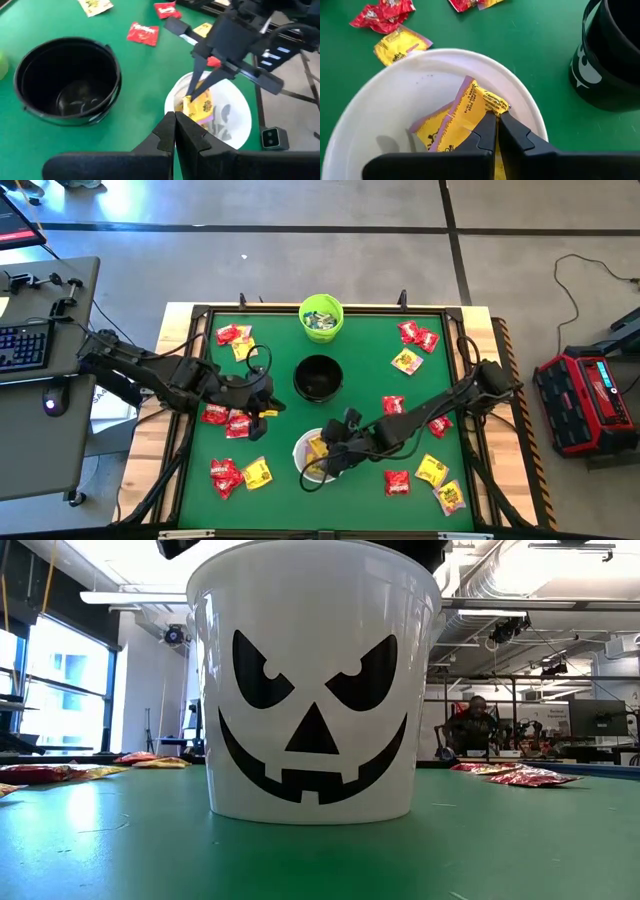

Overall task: Sort candy by brand, put in halloween buckets
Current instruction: Put the yellow chocolate into the white bucket

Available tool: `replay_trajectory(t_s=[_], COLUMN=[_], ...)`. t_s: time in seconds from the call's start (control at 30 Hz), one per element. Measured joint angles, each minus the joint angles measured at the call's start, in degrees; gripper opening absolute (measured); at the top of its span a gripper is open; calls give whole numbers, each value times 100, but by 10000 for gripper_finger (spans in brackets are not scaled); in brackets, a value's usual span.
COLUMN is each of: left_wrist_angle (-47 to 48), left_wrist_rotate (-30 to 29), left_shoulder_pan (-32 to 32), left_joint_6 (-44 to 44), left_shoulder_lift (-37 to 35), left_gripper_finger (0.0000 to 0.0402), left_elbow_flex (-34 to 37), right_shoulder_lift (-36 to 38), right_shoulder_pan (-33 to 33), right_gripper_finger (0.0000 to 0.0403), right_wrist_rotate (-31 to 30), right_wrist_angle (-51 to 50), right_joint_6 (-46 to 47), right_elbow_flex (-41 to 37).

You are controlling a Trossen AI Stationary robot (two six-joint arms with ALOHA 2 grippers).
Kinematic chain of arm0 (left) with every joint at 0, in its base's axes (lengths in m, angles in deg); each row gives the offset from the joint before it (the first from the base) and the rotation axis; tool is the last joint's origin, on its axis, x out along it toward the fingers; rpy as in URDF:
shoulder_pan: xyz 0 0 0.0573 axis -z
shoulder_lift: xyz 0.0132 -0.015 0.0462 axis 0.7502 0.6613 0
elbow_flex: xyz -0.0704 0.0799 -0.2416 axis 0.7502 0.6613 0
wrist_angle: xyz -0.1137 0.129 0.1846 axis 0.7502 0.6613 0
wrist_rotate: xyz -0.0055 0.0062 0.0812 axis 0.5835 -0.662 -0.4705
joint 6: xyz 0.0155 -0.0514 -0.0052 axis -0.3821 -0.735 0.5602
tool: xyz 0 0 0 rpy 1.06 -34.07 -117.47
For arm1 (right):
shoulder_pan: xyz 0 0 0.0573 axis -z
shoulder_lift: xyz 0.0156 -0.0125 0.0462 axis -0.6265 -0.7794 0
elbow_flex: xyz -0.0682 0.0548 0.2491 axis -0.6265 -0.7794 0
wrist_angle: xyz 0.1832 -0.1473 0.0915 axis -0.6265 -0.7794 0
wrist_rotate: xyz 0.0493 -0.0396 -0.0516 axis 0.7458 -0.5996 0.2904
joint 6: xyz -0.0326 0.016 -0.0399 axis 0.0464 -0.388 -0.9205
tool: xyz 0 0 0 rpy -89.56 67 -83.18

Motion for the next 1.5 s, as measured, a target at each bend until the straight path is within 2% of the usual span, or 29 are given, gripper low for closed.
replay_trajectory(t_s=[0.13,0.37,0.5,0.63,0.8,0.87,0.93,1.1,1.2,1.37,1.5], left_wrist_angle=[239,443,645,992,1500,1726,1880,1938,1940,1926,1930], left_wrist_rotate=[-184,-188,-194,-196,-194,-189,-176,6,22,225,361], left_shoulder_pan=[-29,-198,-412,-736,-1203,-1402,-1594,-2061,-2370,-2876,-3186], left_joint_6=[-343,-383,-384,-382,-353,-326,-256,130,226,297,294], left_shoulder_lift=[0,0,0,2,2,2,2,2,47,133,265], left_gripper_finger=[0,0,0,0,0,0,0,0,0,0,0], left_elbow_flex=[0,0,0,0,0,0,0,0,0,0,0], right_shoulder_lift=[0,0,0,4,14,35,35,79,370,1351,2294], right_shoulder_pan=[15,58,68,102,265,405,609,1172,1473,1902,2164], right_gripper_finger=[35,130,151,124,27,9,10,1,0,0,0], right_wrist_rotate=[158,270,268,65,-214,-91,256,1121,1522,1990,2115], right_wrist_angle=[132,288,128,-567,-1549,-1586,-1425,-459,241,1260,1487], right_joint_6=[-254,-311,-876,-1060,-1372,-1642,-1947,-2685,-2847,-2908,-2976], right_elbow_flex=[0,87,356,879,1517,1567,1502,903,367,-887,-1766])
